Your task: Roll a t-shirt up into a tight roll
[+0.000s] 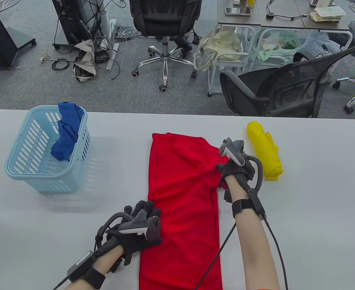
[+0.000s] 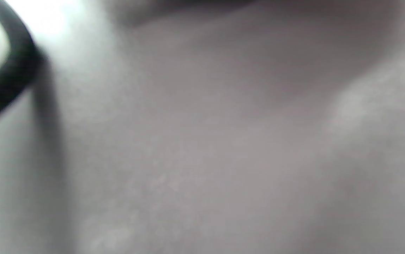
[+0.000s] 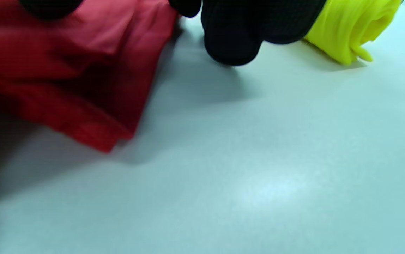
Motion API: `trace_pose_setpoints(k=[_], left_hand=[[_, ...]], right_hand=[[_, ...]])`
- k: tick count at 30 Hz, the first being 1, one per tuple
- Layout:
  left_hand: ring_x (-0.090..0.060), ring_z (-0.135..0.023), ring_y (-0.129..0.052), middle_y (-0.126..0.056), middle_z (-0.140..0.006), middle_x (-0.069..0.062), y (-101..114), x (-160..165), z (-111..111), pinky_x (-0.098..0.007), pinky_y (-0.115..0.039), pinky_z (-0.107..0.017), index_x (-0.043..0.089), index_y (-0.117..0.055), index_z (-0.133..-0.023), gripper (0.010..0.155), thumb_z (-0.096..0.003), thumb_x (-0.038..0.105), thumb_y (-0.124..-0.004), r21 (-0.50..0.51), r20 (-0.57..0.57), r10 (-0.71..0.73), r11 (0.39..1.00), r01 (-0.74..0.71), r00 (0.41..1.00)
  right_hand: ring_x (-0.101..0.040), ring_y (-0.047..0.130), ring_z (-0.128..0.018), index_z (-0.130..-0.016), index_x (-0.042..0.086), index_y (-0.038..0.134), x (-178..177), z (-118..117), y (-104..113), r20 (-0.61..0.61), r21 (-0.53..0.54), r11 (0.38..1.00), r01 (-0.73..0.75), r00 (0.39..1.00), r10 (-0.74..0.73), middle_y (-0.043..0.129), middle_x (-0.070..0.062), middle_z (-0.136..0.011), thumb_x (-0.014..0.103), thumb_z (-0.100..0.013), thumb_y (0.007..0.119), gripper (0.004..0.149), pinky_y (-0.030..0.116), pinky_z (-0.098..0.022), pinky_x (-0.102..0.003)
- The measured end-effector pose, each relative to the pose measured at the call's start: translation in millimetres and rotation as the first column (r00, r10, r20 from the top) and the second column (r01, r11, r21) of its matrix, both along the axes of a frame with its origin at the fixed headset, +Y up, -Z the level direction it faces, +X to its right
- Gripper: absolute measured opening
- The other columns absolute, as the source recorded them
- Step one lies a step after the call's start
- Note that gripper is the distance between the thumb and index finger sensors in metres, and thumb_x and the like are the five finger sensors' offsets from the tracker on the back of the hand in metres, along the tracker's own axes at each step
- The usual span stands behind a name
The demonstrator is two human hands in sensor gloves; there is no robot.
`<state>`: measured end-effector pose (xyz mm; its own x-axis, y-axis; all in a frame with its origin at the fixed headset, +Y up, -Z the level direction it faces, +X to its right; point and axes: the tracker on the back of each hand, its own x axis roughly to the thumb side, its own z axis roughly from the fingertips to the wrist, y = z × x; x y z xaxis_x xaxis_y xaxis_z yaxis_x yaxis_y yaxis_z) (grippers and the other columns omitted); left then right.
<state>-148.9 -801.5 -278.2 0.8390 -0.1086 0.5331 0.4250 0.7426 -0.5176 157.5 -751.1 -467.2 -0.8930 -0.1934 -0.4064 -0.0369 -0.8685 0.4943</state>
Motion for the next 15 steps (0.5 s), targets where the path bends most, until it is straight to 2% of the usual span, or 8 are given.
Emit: trace_pose_setpoints(k=[2,4,5,6,9,11,13,15], left_hand=[[-0.048,-0.105,0.008,0.026,-0.105,-0.023,0,0,0,-0.074,-0.017,-0.074,0.016,0.026,-0.099,0.086,-0.0427,0.068,-0.014,0.000,0.000,0.000,1.000,0.000,1.000],[-0.048,-0.106,0.008,0.026,-0.105,-0.023,0,0,0,-0.074,-0.017,-0.074,0.016,0.026,-0.099,0.086,-0.0427,0.068,-0.014,0.000,0.000,0.000,1.000,0.000,1.000],[-0.048,-0.106,0.008,0.026,-0.105,-0.023,0,0,0,-0.074,-0.017,-0.074,0.016,0.026,-0.099,0.086,-0.0427,0.068,-0.014,0.000,0.000,0.000,1.000,0.000,1.000],[-0.048,-0.106,0.008,0.026,-0.105,-0.023,0,0,0,-0.074,-0.017,-0.074,0.016,0.026,-0.099,0.086,-0.0427,0.068,-0.014,-0.001,0.000,0.001,1.000,-0.001,1.000],[-0.048,-0.105,0.008,0.026,-0.105,-0.023,0,0,0,-0.074,-0.016,-0.074,0.016,0.026,-0.099,0.086,-0.0428,0.068,-0.014,-0.003,-0.001,0.001,1.000,-0.001,1.000],[-0.048,-0.105,0.008,0.027,-0.105,-0.023,0,0,0,-0.074,-0.016,-0.074,0.016,0.026,-0.099,0.086,-0.0428,0.068,-0.014,-0.006,-0.001,0.001,1.000,-0.001,1.000],[-0.048,-0.105,0.009,0.027,-0.105,-0.022,0,0,-1,-0.074,-0.016,-0.074,0.016,0.026,-0.098,0.086,-0.0427,0.068,-0.014,-0.011,-0.001,0.001,1.000,-0.001,1.000],[-0.048,-0.105,0.009,0.027,-0.105,-0.023,0,0,-1,-0.074,-0.016,-0.074,0.016,0.026,-0.098,0.086,-0.0428,0.068,-0.014,-0.010,-0.001,0.001,1.000,-0.001,1.000]], right_hand=[[-0.026,0.082,-0.078,-0.114,0.008,0.040,-3,-1,-2,0.000,0.028,0.999,-0.039,0.999,0.039,0.052,-0.021,-0.109,0.065,-0.054,0.062,0.085,0.068,-0.062,-0.049],[-0.021,0.089,-0.069,-0.108,0.013,0.052,-5,-2,0,0.031,0.084,0.995,0.057,0.998,-0.060,0.066,-0.014,-0.100,0.055,-0.057,0.069,0.068,0.073,-0.058,-0.047],[-0.018,0.093,-0.062,-0.102,0.015,0.060,-6,-3,0,0.039,0.100,0.988,0.113,0.992,-0.118,0.074,-0.010,-0.092,0.047,-0.059,0.073,0.055,0.075,-0.055,-0.045],[-0.015,0.094,-0.058,-0.099,0.016,0.064,-7,-3,1,0.039,0.109,0.988,0.108,0.993,-0.113,0.078,-0.008,-0.088,0.044,-0.060,0.074,0.049,0.077,-0.053,-0.044],[-0.009,0.097,-0.053,-0.097,0.016,0.066,-10,-4,9,-0.014,0.096,0.995,0.002,1.000,0.000,0.082,-0.004,-0.084,0.044,-0.060,0.072,0.047,0.081,-0.050,-0.039],[-0.008,0.096,-0.054,-0.098,0.015,0.064,-12,-2,29,-0.044,0.166,0.981,0.104,0.994,-0.098,0.080,-0.004,-0.085,0.043,-0.061,0.069,0.046,0.081,-0.050,-0.038],[-0.007,0.096,-0.054,-0.098,0.016,0.063,-22,4,51,-0.132,0.201,0.906,0.372,0.927,-0.351,0.080,-0.003,-0.085,0.044,-0.062,0.070,0.046,0.081,-0.050,-0.038],[-0.011,0.096,-0.057,-0.099,0.017,0.064,-33,9,64,-0.293,0.110,0.751,0.651,0.744,-0.601,0.079,-0.004,-0.087,0.046,-0.062,0.070,0.047,0.080,-0.052,-0.040]])
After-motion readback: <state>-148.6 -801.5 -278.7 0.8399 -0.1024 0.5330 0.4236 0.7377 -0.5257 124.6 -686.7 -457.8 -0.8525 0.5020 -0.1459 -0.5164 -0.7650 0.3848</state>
